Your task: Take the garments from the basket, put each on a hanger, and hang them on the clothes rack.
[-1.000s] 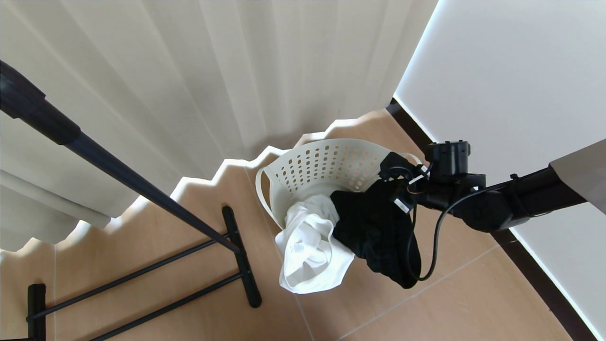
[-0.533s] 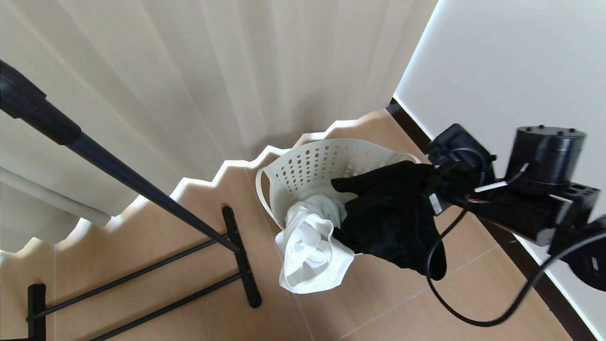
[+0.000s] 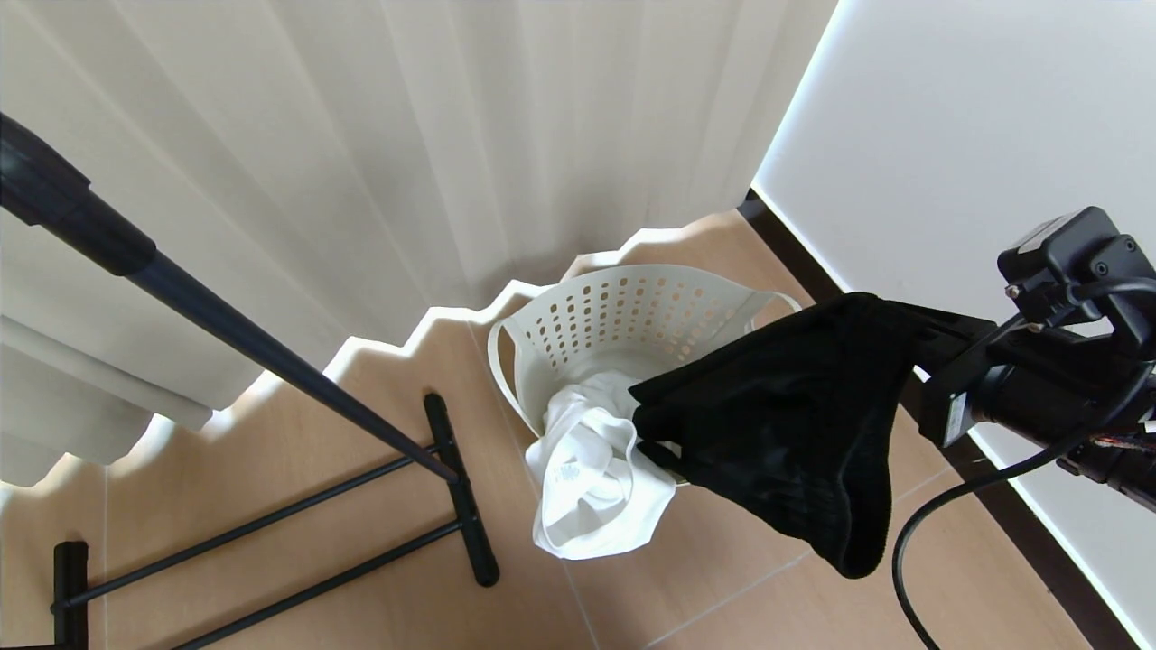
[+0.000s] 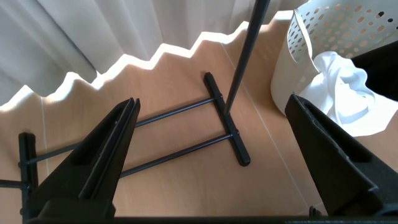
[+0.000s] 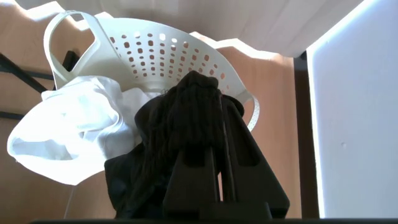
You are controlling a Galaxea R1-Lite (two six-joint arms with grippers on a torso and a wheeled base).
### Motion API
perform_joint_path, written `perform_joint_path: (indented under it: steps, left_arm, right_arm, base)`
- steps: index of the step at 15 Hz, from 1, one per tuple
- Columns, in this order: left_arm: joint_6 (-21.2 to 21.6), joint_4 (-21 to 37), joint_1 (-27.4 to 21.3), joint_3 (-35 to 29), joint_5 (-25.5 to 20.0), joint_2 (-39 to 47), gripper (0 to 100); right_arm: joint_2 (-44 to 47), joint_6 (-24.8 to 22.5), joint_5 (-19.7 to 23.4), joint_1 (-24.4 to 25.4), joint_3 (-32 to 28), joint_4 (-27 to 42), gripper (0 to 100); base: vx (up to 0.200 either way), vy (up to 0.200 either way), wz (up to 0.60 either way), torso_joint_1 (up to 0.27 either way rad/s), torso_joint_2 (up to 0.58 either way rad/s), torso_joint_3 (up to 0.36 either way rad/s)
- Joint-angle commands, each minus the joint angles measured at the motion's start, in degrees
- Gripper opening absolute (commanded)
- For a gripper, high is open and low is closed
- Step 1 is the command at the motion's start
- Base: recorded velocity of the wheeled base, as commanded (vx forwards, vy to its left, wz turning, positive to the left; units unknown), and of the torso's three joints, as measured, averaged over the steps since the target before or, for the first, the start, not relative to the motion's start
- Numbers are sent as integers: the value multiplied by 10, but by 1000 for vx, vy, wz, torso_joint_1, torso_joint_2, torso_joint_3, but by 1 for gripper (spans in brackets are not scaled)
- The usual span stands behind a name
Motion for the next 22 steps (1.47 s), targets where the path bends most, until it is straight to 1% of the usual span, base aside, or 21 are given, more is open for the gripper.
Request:
perform_joint_path:
  steps: [1, 4, 10, 11, 15, 19, 22]
  left_arm:
    - [-1, 0, 1, 0, 0, 0, 100]
    - [0, 0, 0, 0, 0, 0, 100]
    - [-1, 0, 0, 0, 0, 0, 100]
    - [-1, 0, 0, 0, 0, 0, 100]
    - [0, 0, 0, 0, 0, 0, 100]
    - [0, 0, 1, 0, 0, 0, 100]
    - [0, 0, 0, 0, 0, 0, 100]
  right_arm:
    - [-7, 0, 0, -1, -1, -1, 0]
    - [-7, 0, 1, -1, 0, -1, 0]
    - [5, 7, 2, -1, 3, -7, 0]
    - [6, 7, 1, -1, 4, -13, 0]
    - [34, 11, 1, -1, 24, -98, 0]
    - [37, 10, 3, -16, 24, -102, 0]
    - [37, 10, 3, -16, 24, -103, 0]
  base:
    - [0, 0, 0, 0, 0, 0]
    - [0, 0, 0, 1, -1, 37]
    - [0, 0, 0, 3, 4, 184]
    - [0, 0, 0, -2, 2, 207]
    - [0, 0, 0, 0, 1, 206]
    - [0, 0, 0, -1, 1, 201]
    - [0, 0, 0, 27, -264, -37]
